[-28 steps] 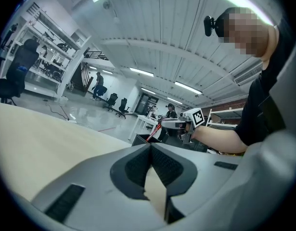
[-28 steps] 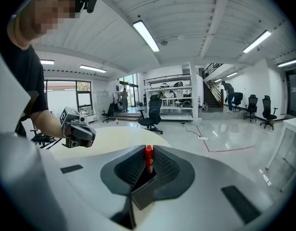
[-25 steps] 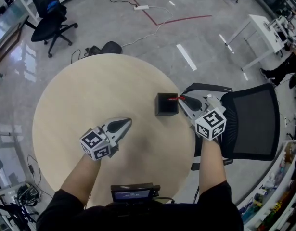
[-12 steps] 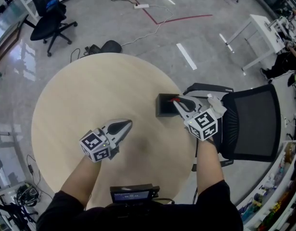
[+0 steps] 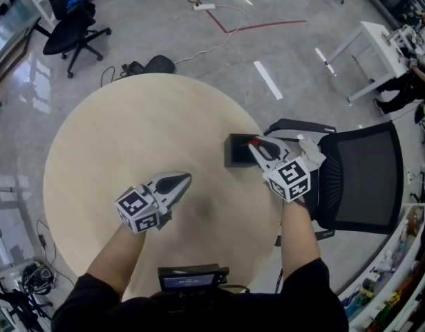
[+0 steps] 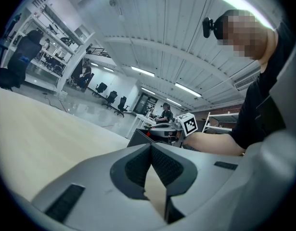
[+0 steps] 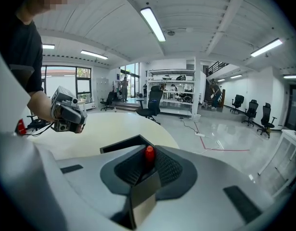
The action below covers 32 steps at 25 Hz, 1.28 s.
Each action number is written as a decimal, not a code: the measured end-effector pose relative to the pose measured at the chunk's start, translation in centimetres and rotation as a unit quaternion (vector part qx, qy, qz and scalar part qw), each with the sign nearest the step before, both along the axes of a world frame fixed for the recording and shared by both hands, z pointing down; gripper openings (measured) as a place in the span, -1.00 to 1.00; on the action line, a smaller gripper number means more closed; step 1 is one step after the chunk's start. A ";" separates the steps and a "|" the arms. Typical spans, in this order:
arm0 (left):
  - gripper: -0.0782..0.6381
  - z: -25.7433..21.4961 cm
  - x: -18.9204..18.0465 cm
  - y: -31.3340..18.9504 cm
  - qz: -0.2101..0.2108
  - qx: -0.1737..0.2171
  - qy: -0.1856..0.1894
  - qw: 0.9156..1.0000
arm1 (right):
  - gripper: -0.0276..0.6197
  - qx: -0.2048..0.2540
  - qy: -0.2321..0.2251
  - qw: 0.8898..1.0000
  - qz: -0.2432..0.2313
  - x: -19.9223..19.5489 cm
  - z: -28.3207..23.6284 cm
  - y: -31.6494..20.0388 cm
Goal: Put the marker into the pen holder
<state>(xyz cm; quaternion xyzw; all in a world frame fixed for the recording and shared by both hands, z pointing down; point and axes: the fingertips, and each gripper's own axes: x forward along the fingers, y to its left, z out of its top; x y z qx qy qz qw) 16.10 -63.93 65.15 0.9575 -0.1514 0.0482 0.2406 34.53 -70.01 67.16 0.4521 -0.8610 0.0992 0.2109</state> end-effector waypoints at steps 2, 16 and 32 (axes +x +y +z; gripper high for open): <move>-0.80 0.0 -0.1 0.1 0.001 0.002 0.001 1.000 | -0.77 0.007 -0.001 1.000 0.004 0.0 -0.3 -0.1; -0.80 -4.4 -1.2 0.7 -0.010 0.036 0.005 0.999 | -0.76 0.065 -0.068 0.994 0.063 2.4 -7.2 1.4; -0.80 -16.3 -4.2 5.6 -0.062 0.095 0.010 0.993 | -0.91 0.063 -0.108 0.992 0.009 -0.4 -15.2 8.1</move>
